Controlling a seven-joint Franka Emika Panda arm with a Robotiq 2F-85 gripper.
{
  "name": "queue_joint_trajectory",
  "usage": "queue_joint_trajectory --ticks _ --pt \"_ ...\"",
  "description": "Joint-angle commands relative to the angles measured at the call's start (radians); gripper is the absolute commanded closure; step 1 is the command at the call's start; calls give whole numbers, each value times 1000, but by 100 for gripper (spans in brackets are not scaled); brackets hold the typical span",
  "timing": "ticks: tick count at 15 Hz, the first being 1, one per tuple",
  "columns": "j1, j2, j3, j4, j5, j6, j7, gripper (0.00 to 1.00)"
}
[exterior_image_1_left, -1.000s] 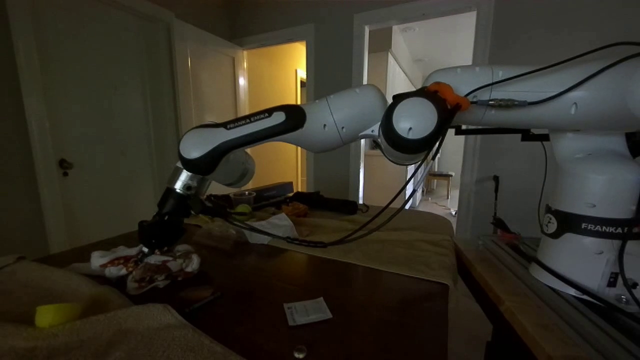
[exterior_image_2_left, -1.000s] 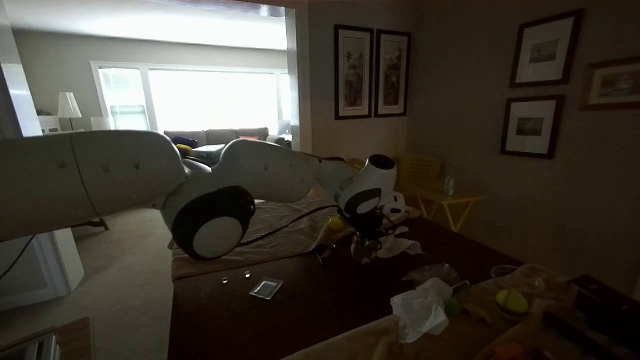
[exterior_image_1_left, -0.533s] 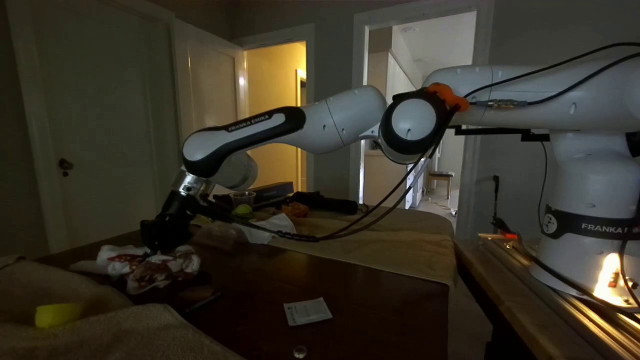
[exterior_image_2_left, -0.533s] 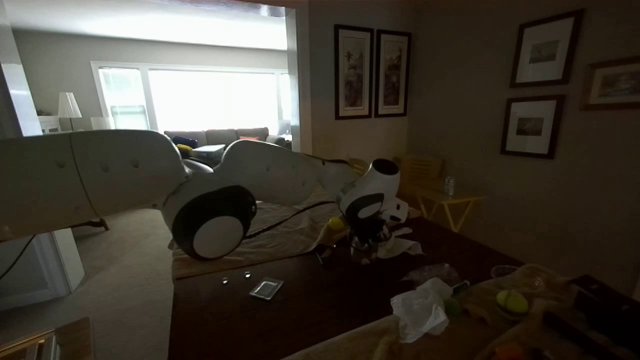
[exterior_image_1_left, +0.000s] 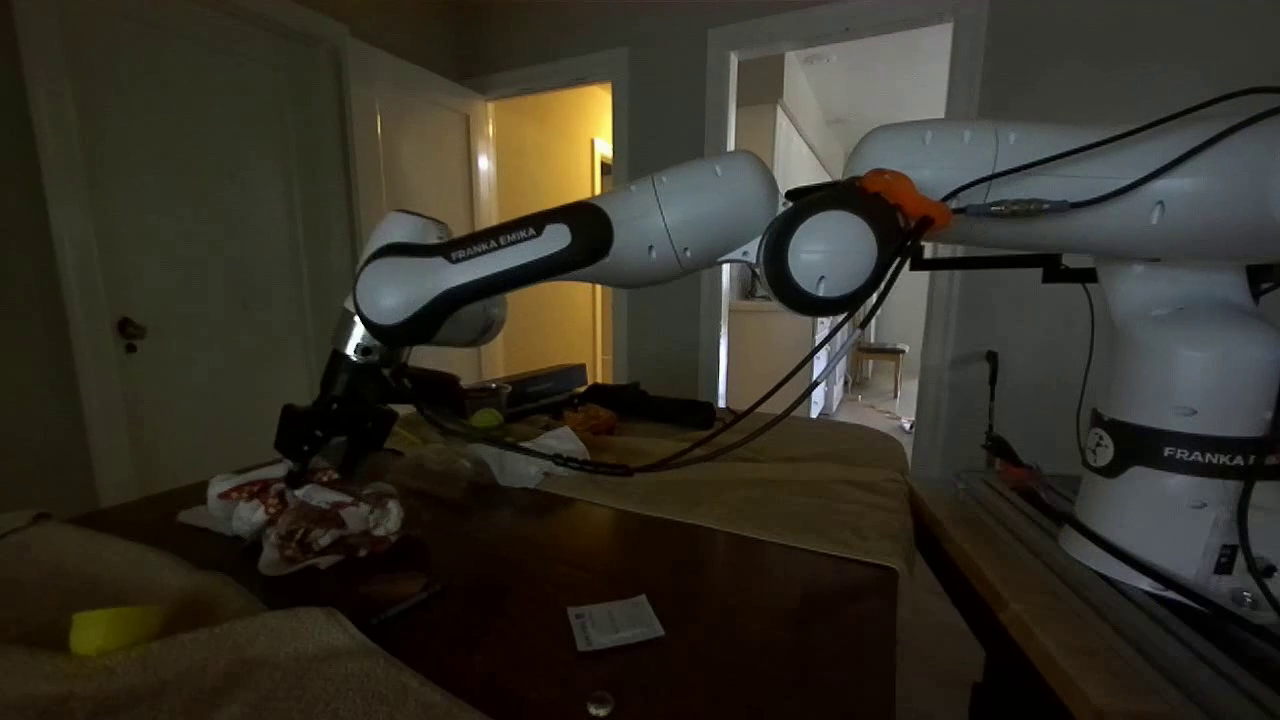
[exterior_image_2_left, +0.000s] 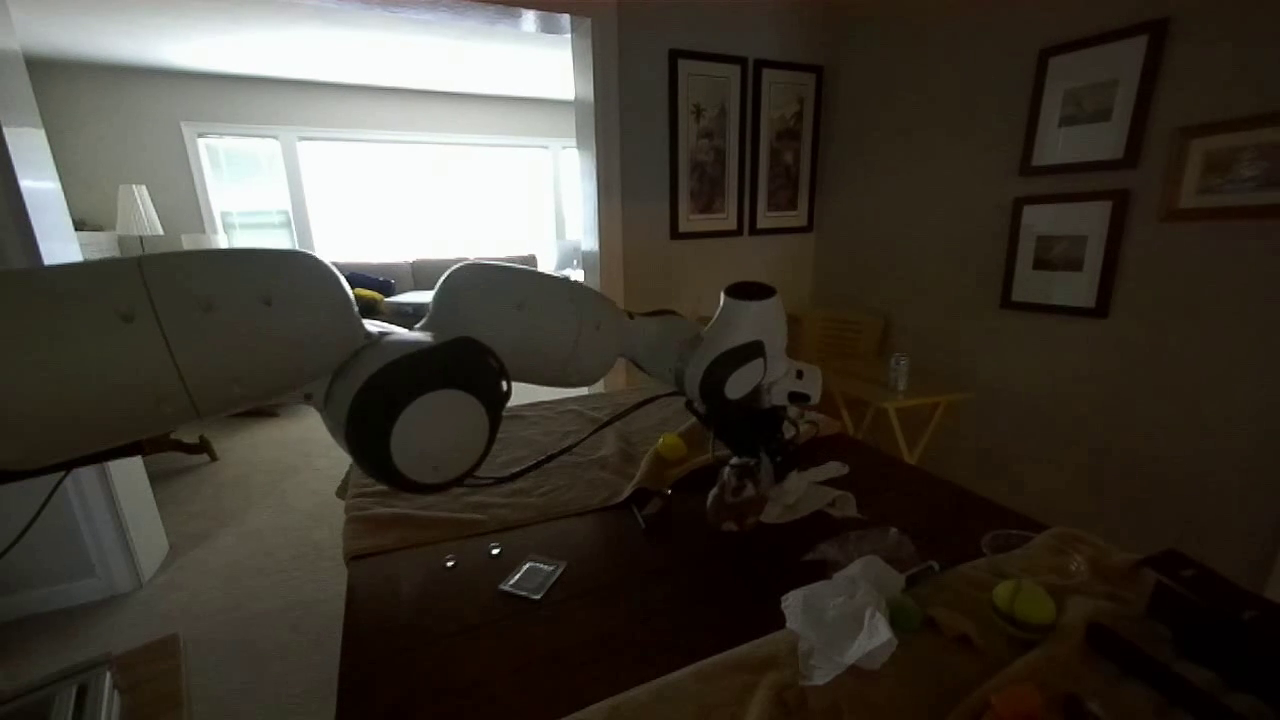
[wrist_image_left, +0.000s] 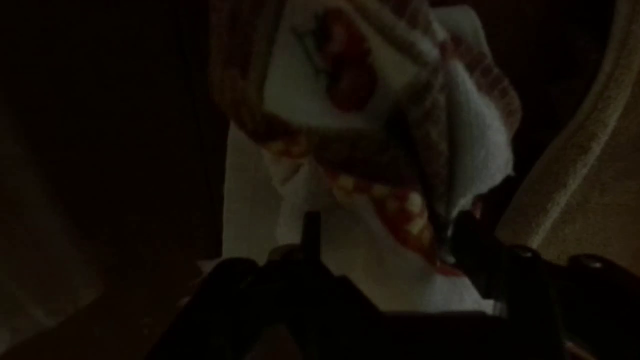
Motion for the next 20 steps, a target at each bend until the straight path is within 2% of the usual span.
queue_joint_trajectory --ticks 1,6,13,15,20 --pt "65 -83 -92 -19 -116 -88 28 2" --pt "129 -129 -150 -23 -227 -196 -71 0" --pt "144 -123 -125 -51 -261 -356 -334 0" --pt "141 -67 -117 31 -263 -438 -417 0" --pt "172 -37 -121 25 -299 -517 -596 0"
